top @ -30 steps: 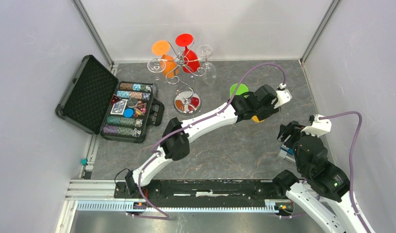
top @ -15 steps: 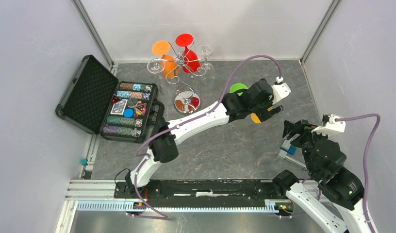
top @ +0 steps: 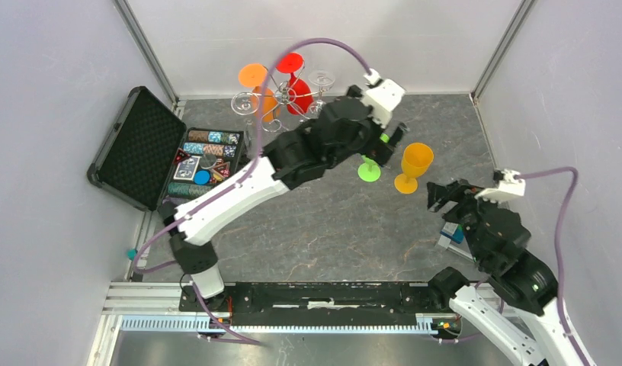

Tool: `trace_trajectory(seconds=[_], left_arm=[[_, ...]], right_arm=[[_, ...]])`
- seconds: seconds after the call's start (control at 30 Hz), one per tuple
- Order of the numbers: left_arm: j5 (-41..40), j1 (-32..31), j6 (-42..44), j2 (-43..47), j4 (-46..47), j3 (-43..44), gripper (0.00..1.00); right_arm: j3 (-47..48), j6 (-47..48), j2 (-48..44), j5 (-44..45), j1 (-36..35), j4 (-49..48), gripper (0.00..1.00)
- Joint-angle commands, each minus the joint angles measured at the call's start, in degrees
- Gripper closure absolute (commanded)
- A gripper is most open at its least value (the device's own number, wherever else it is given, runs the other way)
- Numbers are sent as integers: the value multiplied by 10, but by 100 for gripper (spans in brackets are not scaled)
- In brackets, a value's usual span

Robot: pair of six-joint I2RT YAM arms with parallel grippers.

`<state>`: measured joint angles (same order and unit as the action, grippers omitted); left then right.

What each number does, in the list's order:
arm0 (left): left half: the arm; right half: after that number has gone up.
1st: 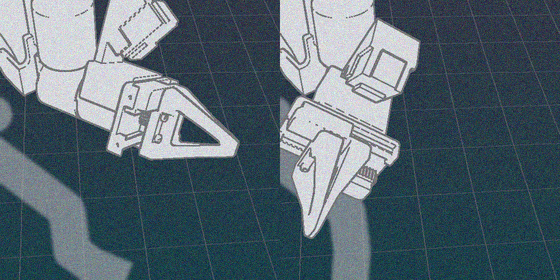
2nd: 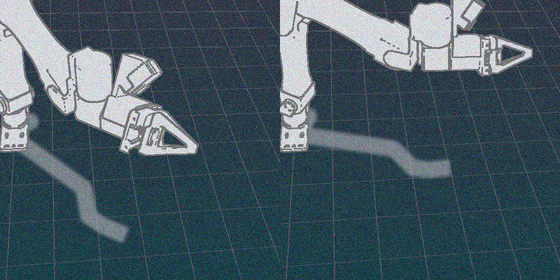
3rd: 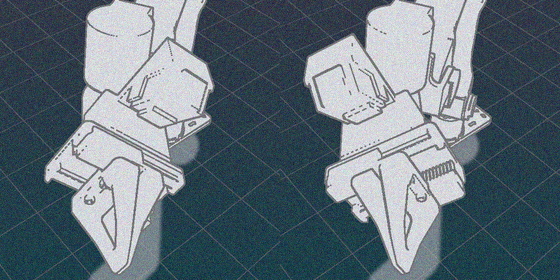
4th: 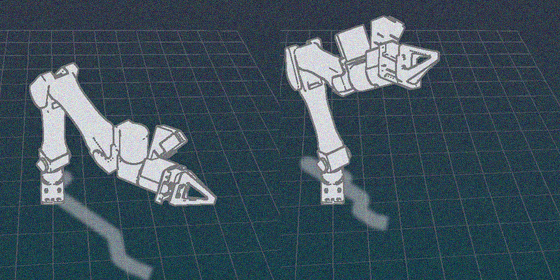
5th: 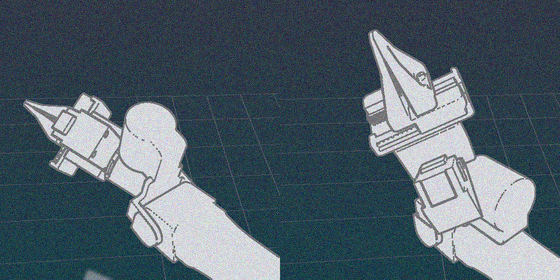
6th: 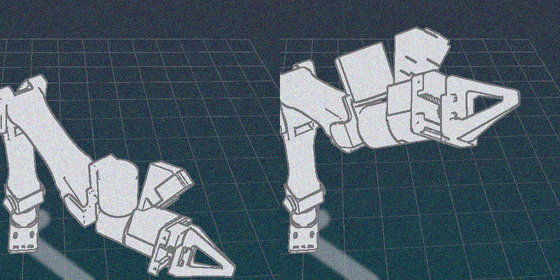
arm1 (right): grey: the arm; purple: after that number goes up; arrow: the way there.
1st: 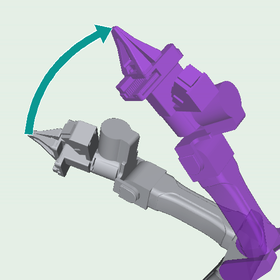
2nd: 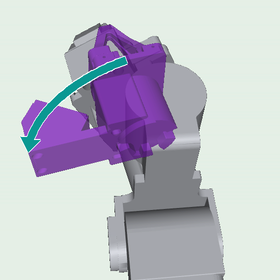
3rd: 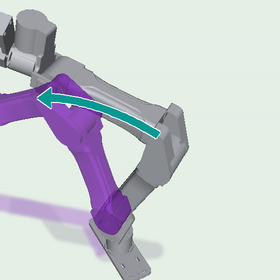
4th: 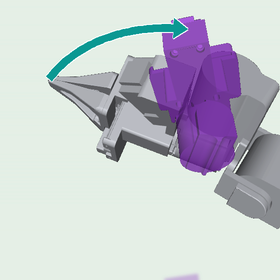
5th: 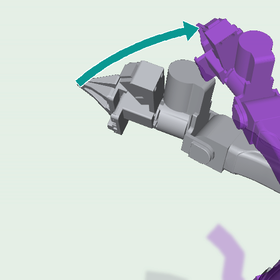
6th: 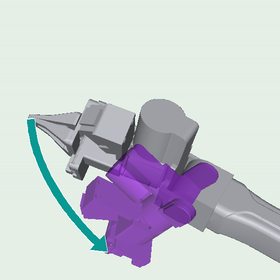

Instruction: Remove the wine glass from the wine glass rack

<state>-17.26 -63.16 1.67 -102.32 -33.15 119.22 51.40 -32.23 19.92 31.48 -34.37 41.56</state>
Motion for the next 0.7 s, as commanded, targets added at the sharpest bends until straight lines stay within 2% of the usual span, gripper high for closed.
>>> trace_trajectory(seconds=[0.0,0.13,0.27,0.43,0.5,0.57,0.67], left_arm=[[-50,48,-75,98,-24,-60,0],[-38,114,-116,195,1,-144,0],[-15,194,-144,280,21,-226,0],[13,283,-161,348,23,-294,0],[0,300,-161,361,20,-308,0],[-4,316,-169,370,21,-314,0],[12,329,-170,380,32,-325,0]], right_arm=[[-17,-3,68,-53,1,-89,19],[19,28,150,11,1,-119,15],[77,78,267,30,9,-111,12],[116,117,380,11,99,-89,11],[117,124,405,-15,154,-89,11],[106,129,424,-76,211,-107,12],[88,129,457,-173,277,-130,18]])
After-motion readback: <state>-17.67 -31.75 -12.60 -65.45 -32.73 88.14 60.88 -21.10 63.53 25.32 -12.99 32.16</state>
